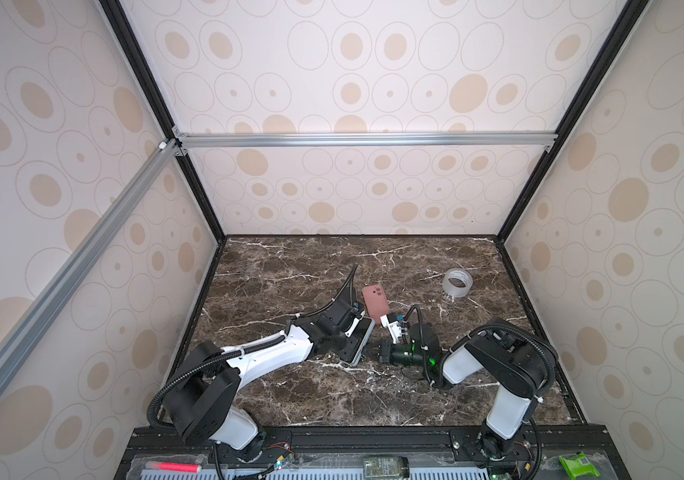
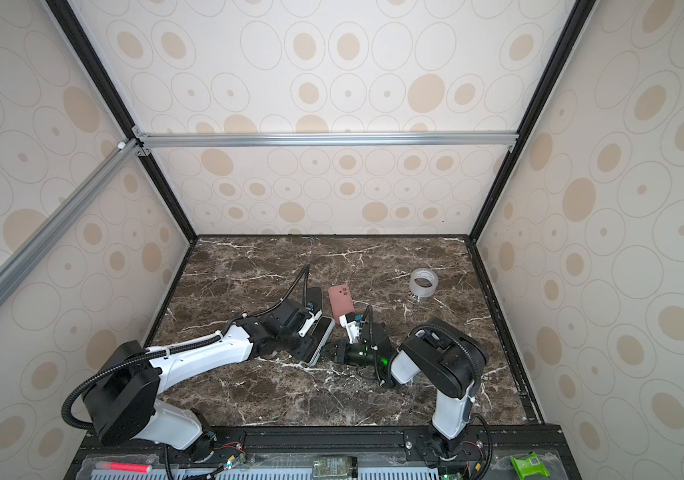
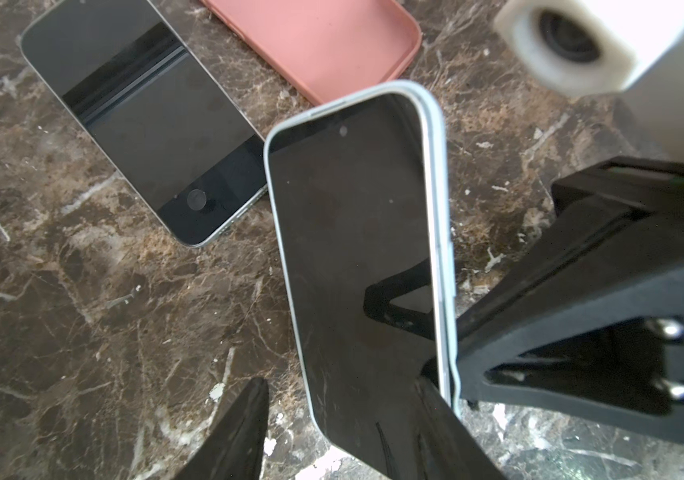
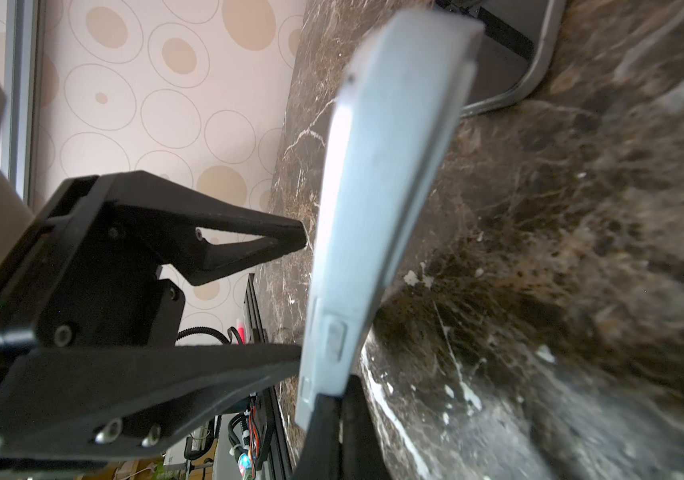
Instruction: Take the phone out of the phone case
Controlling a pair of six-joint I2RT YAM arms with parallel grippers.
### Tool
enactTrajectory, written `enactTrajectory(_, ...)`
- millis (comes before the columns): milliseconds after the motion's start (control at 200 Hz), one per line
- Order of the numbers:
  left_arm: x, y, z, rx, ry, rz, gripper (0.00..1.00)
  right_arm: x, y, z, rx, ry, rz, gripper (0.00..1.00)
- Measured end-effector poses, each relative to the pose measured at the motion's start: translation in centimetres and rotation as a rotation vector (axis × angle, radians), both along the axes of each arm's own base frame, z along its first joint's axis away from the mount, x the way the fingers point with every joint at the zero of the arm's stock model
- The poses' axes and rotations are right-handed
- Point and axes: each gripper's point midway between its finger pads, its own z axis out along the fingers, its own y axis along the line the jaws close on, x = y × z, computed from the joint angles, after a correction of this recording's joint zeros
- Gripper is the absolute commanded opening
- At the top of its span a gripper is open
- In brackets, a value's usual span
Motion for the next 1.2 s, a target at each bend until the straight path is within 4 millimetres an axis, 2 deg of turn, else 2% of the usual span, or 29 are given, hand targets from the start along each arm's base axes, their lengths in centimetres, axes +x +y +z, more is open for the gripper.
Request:
enactTrajectory(275,-1.5,-1.2,1.0,-0.078,0.022,-0.036,0.65,0.0,0.0,0.0,0.001,0.0,0.001,0.0)
enactTrajectory(505,-3.3,-0.9,-0.4,-0.036,0.054,-0.059,0.62,0.0,0.0,0.1,0.002,-0.001,0.001,0.0)
enactTrajectory(815,-3.0,-0.2,-1.8,0.078,0.028,-0.036,0.58,0.0,0.0,0.0,0.001,0.003,0.0,0.0)
enactTrajectory(1200,-2.5,0.0,-1.2,0.128,-0.033,-0.022,0.56,0.2,0.0,0.1,0.005,-0.007,-0.011,0.0)
